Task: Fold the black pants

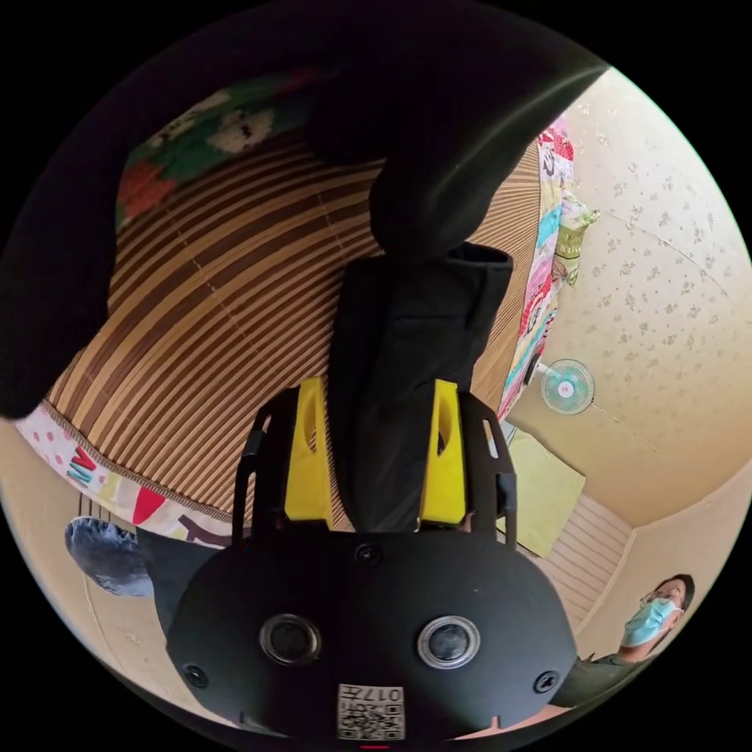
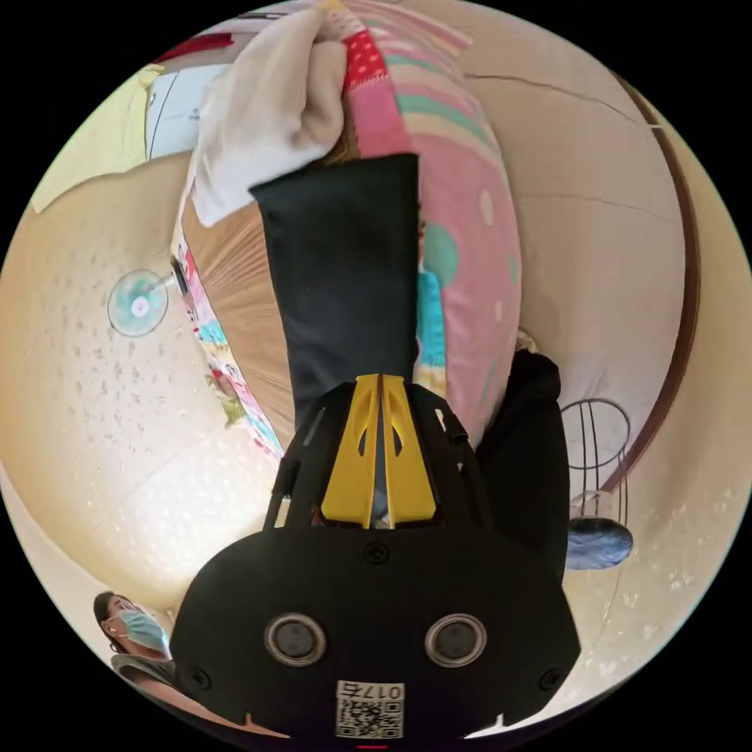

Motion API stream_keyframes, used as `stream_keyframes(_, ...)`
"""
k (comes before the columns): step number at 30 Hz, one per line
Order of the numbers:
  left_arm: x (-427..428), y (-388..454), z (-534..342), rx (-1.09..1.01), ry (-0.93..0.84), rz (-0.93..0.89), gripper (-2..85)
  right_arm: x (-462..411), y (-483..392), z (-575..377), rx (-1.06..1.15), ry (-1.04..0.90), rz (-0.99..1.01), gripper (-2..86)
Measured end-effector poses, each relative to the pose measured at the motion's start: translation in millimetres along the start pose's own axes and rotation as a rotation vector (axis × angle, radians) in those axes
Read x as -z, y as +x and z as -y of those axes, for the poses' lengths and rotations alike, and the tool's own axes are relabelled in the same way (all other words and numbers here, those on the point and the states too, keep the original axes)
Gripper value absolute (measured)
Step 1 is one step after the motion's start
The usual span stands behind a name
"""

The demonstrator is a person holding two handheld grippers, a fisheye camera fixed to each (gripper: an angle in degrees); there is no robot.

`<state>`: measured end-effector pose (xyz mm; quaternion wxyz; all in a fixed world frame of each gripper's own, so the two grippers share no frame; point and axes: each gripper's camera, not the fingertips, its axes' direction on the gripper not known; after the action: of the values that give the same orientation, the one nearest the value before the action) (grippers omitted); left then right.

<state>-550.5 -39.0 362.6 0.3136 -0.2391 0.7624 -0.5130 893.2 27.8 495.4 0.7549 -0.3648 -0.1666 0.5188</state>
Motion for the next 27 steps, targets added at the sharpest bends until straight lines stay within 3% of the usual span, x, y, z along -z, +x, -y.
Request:
stream_keyframes(7, 3.2, -21.2, 20.3, 0.023, 0.030, -0.024, 13.2, -136.1, -55.1, -4.2, 0.293, -0.426, -0.180, 0.3)
stream_keyframes(12, 9.5, -29.0, 35.6, 0.037, -0.058, -0.075, 5.8, -206.8, -71.9, -7.7, 0.413, -0.552, -0.263, 0.2)
stream_keyframes(15, 19.4, 2.1, 41.4, -0.208, -0.189, -0.350, 3.1, -240.6, -74.5, 0.5, 0.416, -0.565, -0.241, 0.2)
stream_keyframes(18, 45.2, 71.4, 11.7, -0.579, -0.338, -0.668, -0.2, -263.0, -79.2, 10.0, 0.427, -0.525, -0.083, 0.2)
stream_keyframes(19, 72.2, 95.8, -4.4, -0.747, -0.352, -1.077, -0.5, -272.1, -81.1, 12.9, 0.449, -0.509, -0.001, 0.2)
stream_keyframes(20, 104.3, 109.8, -13.2, -0.825, -0.299, -1.268, -0.6, -277.7, -81.4, 14.7, 0.460, -0.499, 0.031, 0.2)
stream_keyframes(21, 120.6, 113.9, -15.6, -0.848, -0.253, -1.250, -0.7, -291.2, -80.0, 19.4, 0.471, -0.486, 0.059, 0.2)
stream_keyframes(23, 159.5, 112.5, -12.0, -0.800, -0.153, -0.872, -0.4, -322.2, -72.5, 30.3, 0.470, -0.506, 0.027, 0.2)
stream_keyframes(24, 160.6, 108.7, -8.1, -0.761, -0.159, -0.734, -0.2, -350.4, -64.6, 39.1, 0.470, -0.556, -0.056, 0.2)
stream_keyframes(26, 145.7, 79.4, 9.4, -0.521, -0.202, -0.195, 2.5, -403.7, -46.6, 49.0, 0.469, -0.708, -0.352, 0.2)
stream_keyframes(27, 141.2, 69.5, 12.0, -0.453, -0.201, -0.113, 3.5, -433.9, -36.4, 49.6, 0.492, -0.808, -0.532, 0.2)
